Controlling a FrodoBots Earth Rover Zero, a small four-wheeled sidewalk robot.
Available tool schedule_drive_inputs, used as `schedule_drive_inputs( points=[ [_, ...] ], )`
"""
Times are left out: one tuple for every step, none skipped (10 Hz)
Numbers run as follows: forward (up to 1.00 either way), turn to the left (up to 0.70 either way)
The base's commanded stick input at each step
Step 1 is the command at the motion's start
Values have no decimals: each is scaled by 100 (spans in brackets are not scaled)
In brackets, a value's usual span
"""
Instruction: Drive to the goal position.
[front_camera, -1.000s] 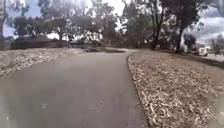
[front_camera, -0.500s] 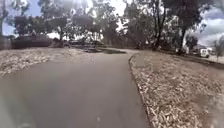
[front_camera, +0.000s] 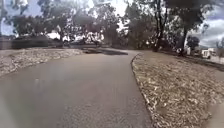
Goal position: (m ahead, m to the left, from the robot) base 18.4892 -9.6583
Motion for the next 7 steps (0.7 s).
schedule_drive_inputs(
  points=[
    [70, 0],
    [70, 0],
    [70, 0],
    [70, 0],
    [70, 0],
    [70, 0],
    [70, 0]
  ],
)
